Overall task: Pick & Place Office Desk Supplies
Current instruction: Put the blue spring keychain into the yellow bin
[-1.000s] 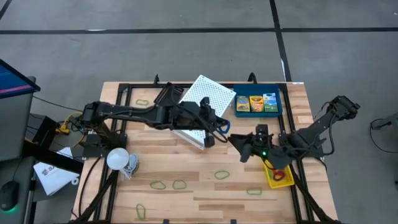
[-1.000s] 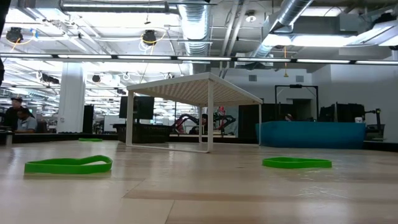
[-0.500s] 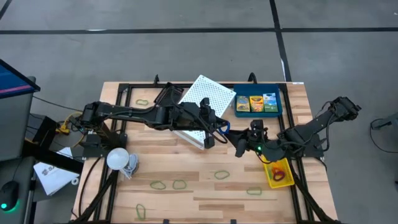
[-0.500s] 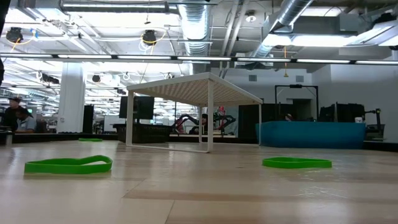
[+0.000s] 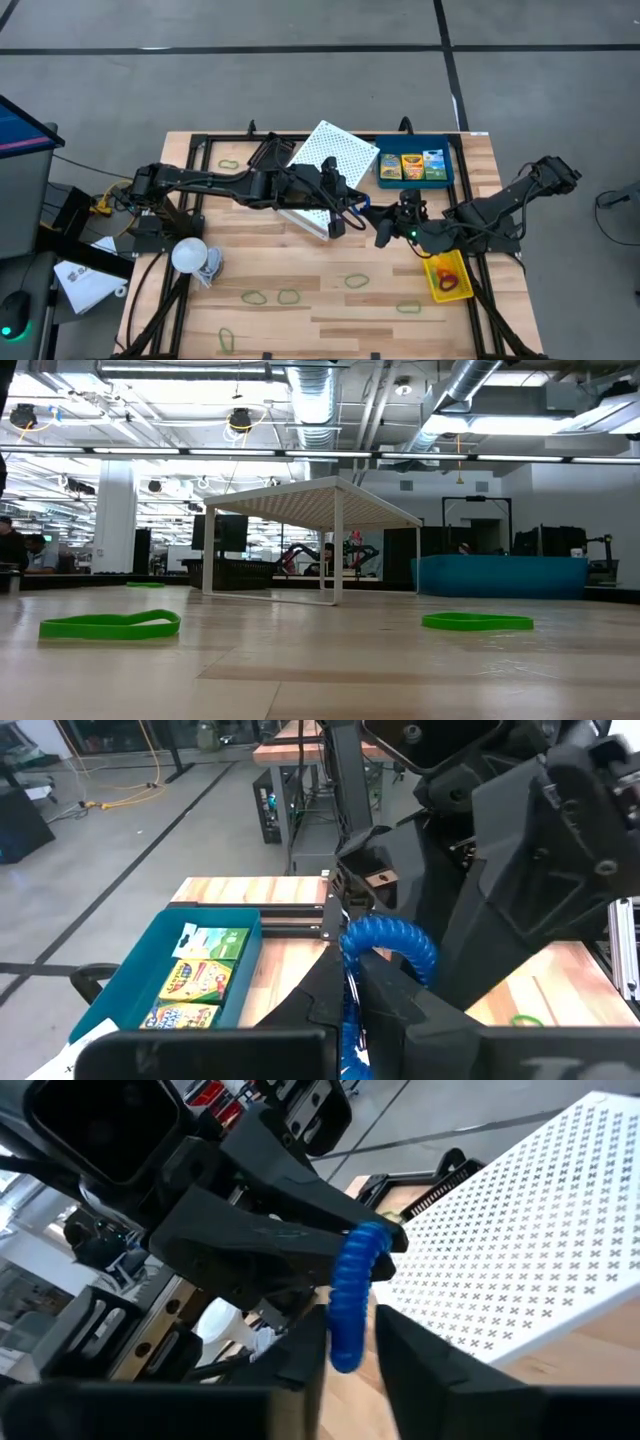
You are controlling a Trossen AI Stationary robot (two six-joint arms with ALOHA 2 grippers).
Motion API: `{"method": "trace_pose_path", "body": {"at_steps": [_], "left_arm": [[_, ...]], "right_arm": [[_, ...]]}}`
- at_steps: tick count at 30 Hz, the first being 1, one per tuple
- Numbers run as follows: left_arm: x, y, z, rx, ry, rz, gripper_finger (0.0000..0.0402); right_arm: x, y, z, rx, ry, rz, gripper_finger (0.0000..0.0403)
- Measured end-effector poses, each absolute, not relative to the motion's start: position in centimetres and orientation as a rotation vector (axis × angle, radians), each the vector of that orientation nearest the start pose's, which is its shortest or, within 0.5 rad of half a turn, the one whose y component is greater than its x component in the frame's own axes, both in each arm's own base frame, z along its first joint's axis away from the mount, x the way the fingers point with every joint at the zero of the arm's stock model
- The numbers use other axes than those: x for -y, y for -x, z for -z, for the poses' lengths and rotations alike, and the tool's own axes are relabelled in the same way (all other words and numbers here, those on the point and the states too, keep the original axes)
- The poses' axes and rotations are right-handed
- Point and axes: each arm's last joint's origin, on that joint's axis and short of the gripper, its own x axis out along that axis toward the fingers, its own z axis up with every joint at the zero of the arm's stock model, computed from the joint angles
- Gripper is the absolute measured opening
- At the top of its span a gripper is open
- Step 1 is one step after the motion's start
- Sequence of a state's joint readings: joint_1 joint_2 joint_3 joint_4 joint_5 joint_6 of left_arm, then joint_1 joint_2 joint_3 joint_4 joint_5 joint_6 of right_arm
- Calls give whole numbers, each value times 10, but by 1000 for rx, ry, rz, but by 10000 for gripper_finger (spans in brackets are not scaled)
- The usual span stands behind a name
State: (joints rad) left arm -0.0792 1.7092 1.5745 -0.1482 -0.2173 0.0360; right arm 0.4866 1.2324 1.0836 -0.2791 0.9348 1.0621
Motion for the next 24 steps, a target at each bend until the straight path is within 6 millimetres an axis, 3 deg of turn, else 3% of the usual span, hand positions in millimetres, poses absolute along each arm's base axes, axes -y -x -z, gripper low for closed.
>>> {"method": "trace_pose_path", "body": {"at_steps": [4,8,13,19,24], "left_arm": [[25,-399,-365,-281,-59,-137,7],[24,-399,-364,-282,-58,-134,19],[22,-396,-369,-261,-69,-223,68],[18,-369,-406,-160,-152,-212,128],[16,-325,-449,-41,-181,-88,164]], "right_arm": [[-102,-242,-342,-62,-727,544,14],[-103,-242,-343,-58,-733,534,24],[-103,-242,-342,-64,-734,527,8],[-103,-242,-343,-63,-732,526,10],[-103,-242,-342,-66,-726,528,7]]}}
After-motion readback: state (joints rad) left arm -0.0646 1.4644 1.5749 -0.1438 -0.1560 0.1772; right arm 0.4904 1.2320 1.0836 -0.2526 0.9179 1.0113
